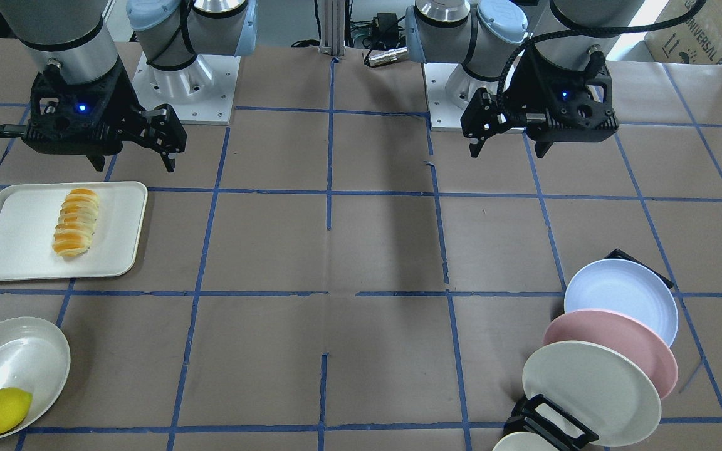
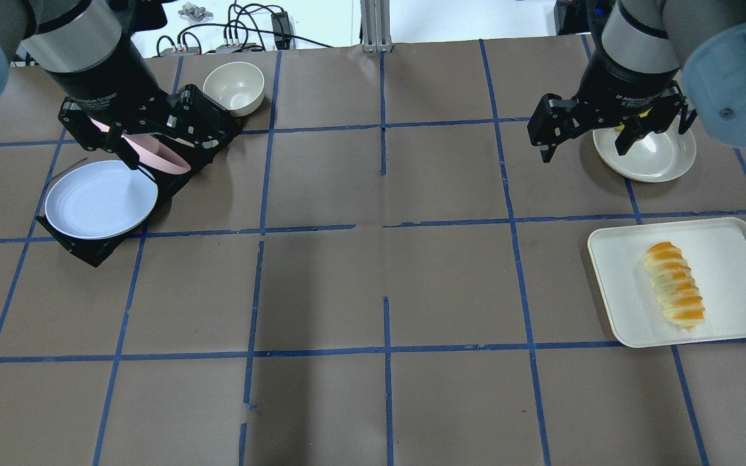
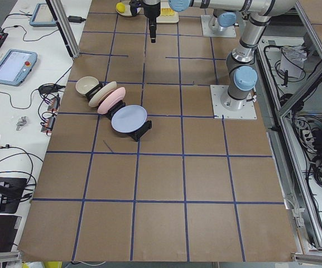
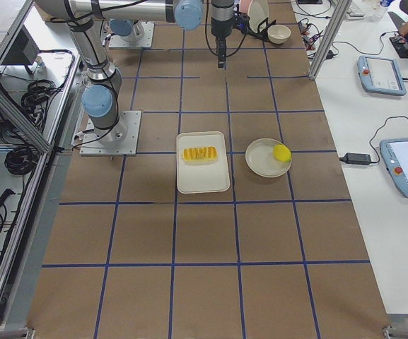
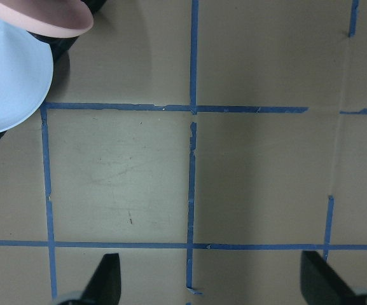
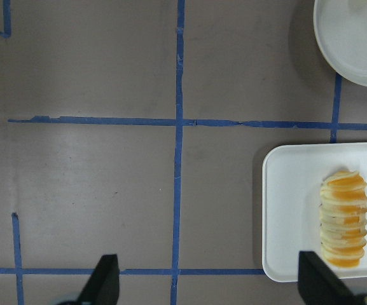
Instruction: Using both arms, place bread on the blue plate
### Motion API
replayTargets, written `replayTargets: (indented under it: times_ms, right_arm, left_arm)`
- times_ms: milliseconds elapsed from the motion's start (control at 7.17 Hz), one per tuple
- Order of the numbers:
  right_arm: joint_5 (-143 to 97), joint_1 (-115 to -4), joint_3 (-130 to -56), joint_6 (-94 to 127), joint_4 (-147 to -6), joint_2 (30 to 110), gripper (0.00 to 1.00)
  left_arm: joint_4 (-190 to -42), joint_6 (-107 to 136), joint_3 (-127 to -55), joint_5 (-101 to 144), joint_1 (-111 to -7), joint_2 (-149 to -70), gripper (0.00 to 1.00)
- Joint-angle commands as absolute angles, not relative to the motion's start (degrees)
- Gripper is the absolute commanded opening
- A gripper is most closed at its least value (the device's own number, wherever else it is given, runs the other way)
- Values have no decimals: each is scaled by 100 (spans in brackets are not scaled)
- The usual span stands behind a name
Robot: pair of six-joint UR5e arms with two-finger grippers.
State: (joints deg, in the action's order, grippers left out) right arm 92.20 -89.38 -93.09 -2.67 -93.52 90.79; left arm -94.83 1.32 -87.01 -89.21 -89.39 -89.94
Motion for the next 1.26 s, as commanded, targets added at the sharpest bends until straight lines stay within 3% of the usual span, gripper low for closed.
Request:
replayTargets:
  times_ms: [0,279,558,698,837,1116]
  right_arm:
    - [9220,-8938,-9316,-264,-9352,9079,100]
    - [9176,-8843,-9221,-273,-8706,9053,100]
    - [9237,-8615,-9333,-115,-8928,8992,99]
    - [9211,-8109,-9612,-306,-9339,9000,91]
    - [9228,-7590,-10311,-1917,-10439,8904,89]
    - [9202,-6412,-11718,-2916,-11938,8868,89]
  left_arm:
    - [-9483,132,-8701,-8921,-8947,-8983,100]
    - [-9597,-51,-8736,-8930,-8660,-8965,100]
    - [-9589,-1392,-8711,-8894,-7476,-9358,100]
    - [-9571,-1798,-8649,-8895,-7027,-9552,100]
    - [-9536,-2080,-8605,-8895,-6718,-9763,100]
    - [-9115,-2747,-8491,-8903,-6173,-10263,100]
